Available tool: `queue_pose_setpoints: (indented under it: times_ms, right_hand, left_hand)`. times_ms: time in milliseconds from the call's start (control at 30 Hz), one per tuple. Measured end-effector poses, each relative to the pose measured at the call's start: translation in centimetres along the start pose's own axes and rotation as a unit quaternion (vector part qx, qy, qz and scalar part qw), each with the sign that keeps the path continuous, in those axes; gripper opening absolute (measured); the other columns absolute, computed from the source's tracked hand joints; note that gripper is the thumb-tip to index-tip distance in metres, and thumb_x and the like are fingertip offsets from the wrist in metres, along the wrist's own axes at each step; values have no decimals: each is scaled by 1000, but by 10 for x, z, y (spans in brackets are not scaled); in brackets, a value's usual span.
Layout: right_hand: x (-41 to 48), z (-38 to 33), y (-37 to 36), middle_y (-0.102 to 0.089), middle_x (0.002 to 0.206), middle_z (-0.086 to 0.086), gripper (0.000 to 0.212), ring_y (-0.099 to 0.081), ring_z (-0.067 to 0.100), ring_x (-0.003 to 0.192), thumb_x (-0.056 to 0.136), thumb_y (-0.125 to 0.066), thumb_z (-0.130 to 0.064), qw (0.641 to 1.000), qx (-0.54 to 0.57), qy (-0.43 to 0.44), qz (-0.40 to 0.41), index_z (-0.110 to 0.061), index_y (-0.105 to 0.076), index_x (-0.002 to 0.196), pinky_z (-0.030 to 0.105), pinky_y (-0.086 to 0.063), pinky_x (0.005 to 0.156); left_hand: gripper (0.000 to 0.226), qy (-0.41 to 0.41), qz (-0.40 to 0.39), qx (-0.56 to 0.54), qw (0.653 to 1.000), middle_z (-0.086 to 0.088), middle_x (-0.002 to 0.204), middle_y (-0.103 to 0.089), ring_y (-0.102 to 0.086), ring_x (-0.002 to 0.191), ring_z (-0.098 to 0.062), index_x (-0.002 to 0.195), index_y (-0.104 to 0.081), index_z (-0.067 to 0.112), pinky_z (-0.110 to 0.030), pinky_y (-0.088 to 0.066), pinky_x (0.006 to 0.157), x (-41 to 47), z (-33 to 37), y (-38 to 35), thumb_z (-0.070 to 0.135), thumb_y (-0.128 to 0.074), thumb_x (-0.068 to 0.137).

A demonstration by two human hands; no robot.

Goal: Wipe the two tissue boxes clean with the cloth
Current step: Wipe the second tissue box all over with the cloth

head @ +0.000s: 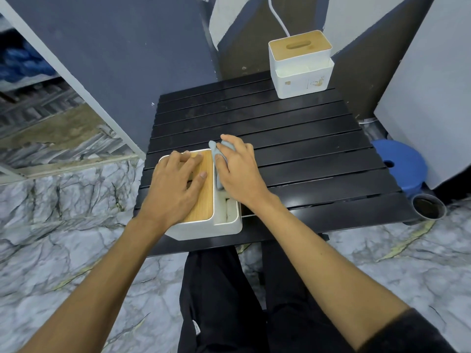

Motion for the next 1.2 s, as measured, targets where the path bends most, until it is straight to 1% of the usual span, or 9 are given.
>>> queue_pose_setpoints:
  times_ms: [133, 233, 333, 467, 600, 700, 833, 933, 1200]
  right_hand:
    - [25, 8, -2, -46, 143, 7, 35, -39, 16, 126, 103, -38, -15, 998, 10, 8, -61, -4, -65, 122, 28, -28, 109]
    - [39, 17, -4, -54, 137, 4, 34, -49, 15, 125, 101, -41, -15, 994, 48, -18, -98, -4, -67, 119, 29, -34, 109]
    - [42, 21, -6, -56, 134, 0, 33, -53, 13, 121, 101, -44, -18, 990, 63, -38, -118, -5, -68, 118, 29, -37, 107]
    - [33, 19, -4, -54, 135, 1, 34, -51, 14, 121, 101, -41, -18, 993, 57, -23, -98, -6, -69, 117, 27, -36, 105]
    - [15, 18, -5, -45, 143, 3, 36, -42, 21, 124, 103, -39, -20, 998, 23, -20, -60, -9, -60, 131, 28, -30, 106]
    - [-6, 13, -4, -38, 148, 5, 39, -34, 22, 124, 104, -37, -22, 1000, -16, -20, -13, -10, -52, 138, 24, -24, 105]
    - [-38, -1, -3, -41, 146, 10, 41, -31, 17, 120, 101, -37, -22, 998, -30, -17, 45, -5, -56, 133, 32, -30, 106]
    - [-60, -9, -6, -39, 148, 6, 41, -35, 21, 119, 102, -37, -24, 998, -31, -27, 40, -8, -55, 135, 24, -28, 102]
    - [-96, -21, -7, -33, 152, 2, 44, -33, 21, 120, 102, -34, -28, 998, -29, -41, 35, -10, -51, 139, 19, -29, 99]
  left_hand:
    - [66, -9, -8, -4, 1000, -4, 140, -47, -38, 129, -25, 144, -49, 22, -44, -28, 113, 1, 1, 1, 57, -23, 94]
    - [67, -14, -12, -9, 1000, -4, 141, -46, -36, 132, -24, 144, -49, 23, -43, -26, 114, 1, 0, 1, 58, -22, 94]
    - [62, -10, -11, -9, 1000, -3, 141, -46, -36, 132, -24, 143, -50, 25, -43, -26, 114, 2, -2, 0, 56, -26, 95]
    - [58, 4, -1, -10, 1000, -3, 136, -48, -41, 128, -25, 140, -52, 25, -44, -31, 111, 3, -1, 1, 54, -28, 96]
    - [64, 8, 3, -14, 1000, -4, 134, -49, -42, 126, -27, 139, -53, 23, -45, -32, 110, 3, -2, 1, 58, -24, 94]
    - [64, 8, 6, -17, 1000, -5, 133, -50, -43, 126, -28, 139, -54, 22, -45, -33, 110, 3, -1, 1, 57, -26, 94]
    - [60, 18, 12, -17, 1000, -6, 134, -50, -44, 125, -28, 140, -53, 22, -46, -33, 109, 3, -1, 3, 53, -29, 95]
    - [58, 18, 16, -19, 1000, -6, 134, -50, -44, 125, -29, 140, -53, 22, -46, -34, 108, 2, -1, 3, 52, -30, 96]
    - [59, 21, 11, -22, 999, -5, 134, -50, -44, 126, -27, 142, -52, 23, -46, -35, 108, 1, -1, 3, 53, -31, 95]
Point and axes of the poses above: each hand's wrist, its own x-axis towards the middle knuckle, its own y-axis out of the back of the hand, z = x × y, the point moved 8 cm from there along x, towards the middle knuckle
